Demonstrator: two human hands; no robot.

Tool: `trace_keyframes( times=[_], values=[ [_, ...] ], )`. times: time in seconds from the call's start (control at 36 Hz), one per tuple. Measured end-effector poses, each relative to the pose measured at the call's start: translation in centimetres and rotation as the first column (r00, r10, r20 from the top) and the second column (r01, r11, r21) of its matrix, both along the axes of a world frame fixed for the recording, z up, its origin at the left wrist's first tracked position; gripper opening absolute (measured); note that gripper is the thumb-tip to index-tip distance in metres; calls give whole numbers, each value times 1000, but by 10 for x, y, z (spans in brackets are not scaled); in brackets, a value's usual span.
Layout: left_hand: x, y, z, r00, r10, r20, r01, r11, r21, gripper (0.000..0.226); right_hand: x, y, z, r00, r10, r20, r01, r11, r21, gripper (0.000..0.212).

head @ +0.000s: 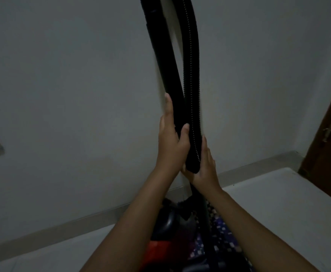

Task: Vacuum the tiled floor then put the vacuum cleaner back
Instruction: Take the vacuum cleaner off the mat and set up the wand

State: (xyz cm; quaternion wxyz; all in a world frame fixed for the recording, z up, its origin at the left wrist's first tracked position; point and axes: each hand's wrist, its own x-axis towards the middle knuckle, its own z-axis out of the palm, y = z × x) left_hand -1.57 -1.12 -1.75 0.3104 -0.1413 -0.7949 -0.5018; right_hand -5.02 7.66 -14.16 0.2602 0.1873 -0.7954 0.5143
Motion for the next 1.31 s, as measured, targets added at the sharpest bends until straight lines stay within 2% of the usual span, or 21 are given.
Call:
trace_keyframes(
  times=[0.17,0.31,0.42,0.64,0.81,0.89,0.94,0.97,1.03,1.06,1.11,1.19,1.31],
  values=[
    [4,-21,26,997,11,-76,-8,999,49,78,4,-7,1,999,29,-14,-27,994,110,97],
    [15,-41,8,996,0,-91,12,991,130,75,7,-14,-5,997,71,-13,-67,979,191,112],
    [24,-57,0,994,50,-102,-23,970,244,75,14,-23,-2,991,135,-10,-130,969,212,104],
    [29,-80,-32,987,148,-57,-114,911,395,81,-1,-19,-9,986,161,44,-167,939,300,103],
    [34,-79,-63,988,155,3,-143,905,400,78,-11,-6,-15,988,154,31,-155,921,356,101],
    [41,-87,-100,991,116,60,-128,959,254,64,-14,-1,-16,989,145,25,-143,912,384,97],
    [44,-96,-137,975,79,208,-87,996,32,57,-17,1,-17,989,144,23,-141,903,405,96],
    [45,-101,-156,948,71,311,-33,991,-127,55,-17,1,-17,989,144,23,-140,899,415,96],
    [44,-111,-188,874,144,464,99,883,-459,55,-19,3,-19,991,136,20,-131,892,433,95],
    [42,-116,-200,848,186,496,151,813,-562,56,-19,4,-20,991,132,19,-127,889,441,95],
    [37,-124,-216,815,248,523,213,712,-669,59,-19,5,-21,991,130,13,-121,881,457,94],
    [27,-130,-230,796,289,532,279,605,-746,60,-20,9,-23,993,121,0,-106,870,481,95],
    [20,-129,-231,786,256,563,342,579,-740,57,-21,15,-24,993,114,-8,-96,866,490,96]
  ],
)
